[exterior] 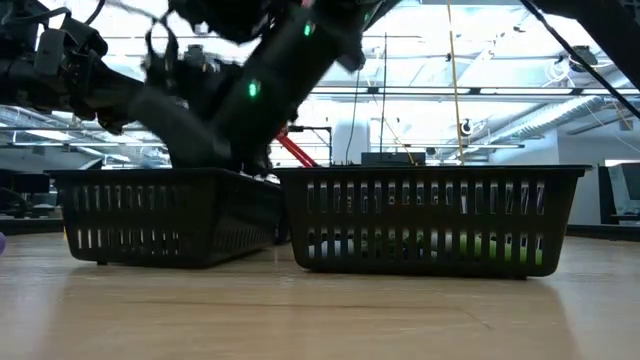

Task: Pick & Place Markers
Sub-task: Put the light blue marker pen into the bottom right black bin

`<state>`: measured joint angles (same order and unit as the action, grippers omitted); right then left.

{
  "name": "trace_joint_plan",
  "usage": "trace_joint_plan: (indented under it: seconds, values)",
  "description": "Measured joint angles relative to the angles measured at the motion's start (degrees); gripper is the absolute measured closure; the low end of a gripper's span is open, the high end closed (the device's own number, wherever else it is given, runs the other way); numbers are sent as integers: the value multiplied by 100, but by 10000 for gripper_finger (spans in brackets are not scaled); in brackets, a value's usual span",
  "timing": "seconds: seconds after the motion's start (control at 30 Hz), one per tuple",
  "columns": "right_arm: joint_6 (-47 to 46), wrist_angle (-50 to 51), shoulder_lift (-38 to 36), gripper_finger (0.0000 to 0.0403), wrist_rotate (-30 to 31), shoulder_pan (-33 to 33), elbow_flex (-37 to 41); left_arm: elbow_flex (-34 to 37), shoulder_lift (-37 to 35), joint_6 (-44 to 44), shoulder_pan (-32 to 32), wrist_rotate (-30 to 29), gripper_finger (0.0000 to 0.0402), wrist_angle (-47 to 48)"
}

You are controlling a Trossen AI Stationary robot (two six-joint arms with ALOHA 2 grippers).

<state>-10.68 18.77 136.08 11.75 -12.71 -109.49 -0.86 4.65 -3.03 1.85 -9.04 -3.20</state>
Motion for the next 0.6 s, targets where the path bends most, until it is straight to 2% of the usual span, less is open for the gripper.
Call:
trace_joint_plan:
  seconds: [0.2, 0.33, 0.6]
  values:
    - [130, 83, -505, 390, 22, -171, -17, 0, 1, 0, 0, 0, 192, -1]
    - [75, 499, -899, 390, 24, -409, -20, 0, 0, 0, -1, 2, 192, 2]
    - [-1409, 2945, -1449, 389, 161, -1211, 50, 0, 0, 0, 0, 2, 192, 2]
